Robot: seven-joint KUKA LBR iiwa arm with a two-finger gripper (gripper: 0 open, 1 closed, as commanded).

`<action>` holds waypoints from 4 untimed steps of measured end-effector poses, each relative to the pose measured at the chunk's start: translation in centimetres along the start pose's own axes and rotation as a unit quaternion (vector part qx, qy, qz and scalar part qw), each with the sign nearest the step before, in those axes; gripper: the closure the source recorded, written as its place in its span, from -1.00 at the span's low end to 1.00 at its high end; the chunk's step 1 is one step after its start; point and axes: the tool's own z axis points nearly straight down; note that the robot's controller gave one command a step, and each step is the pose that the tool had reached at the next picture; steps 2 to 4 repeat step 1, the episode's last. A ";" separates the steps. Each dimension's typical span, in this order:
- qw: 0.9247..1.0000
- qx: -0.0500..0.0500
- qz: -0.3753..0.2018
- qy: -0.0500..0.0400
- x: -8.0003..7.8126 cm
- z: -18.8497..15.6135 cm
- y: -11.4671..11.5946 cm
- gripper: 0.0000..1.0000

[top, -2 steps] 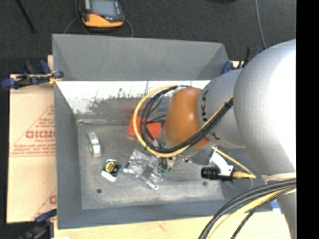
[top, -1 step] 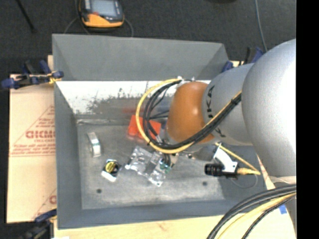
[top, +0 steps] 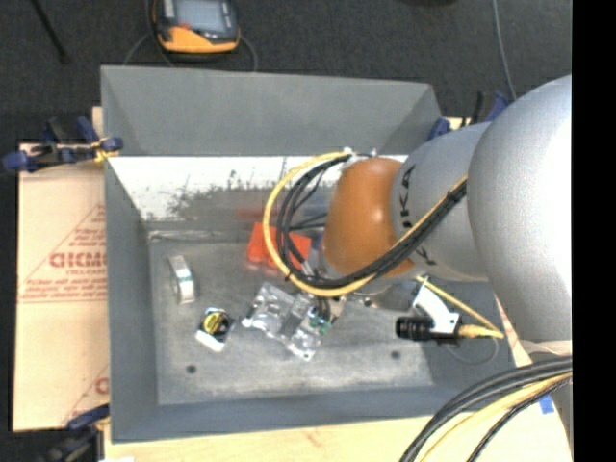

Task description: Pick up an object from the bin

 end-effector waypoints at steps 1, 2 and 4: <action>1.000 0.000 -0.002 0.000 -0.1 -4.4 0.0 1.00; 1.000 0.000 -0.002 0.000 -0.1 -4.4 0.0 1.00; 1.000 0.000 -0.002 0.000 -0.1 -4.4 0.0 1.00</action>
Offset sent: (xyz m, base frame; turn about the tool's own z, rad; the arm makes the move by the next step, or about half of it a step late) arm 0.0000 0.0000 0.0427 0.0000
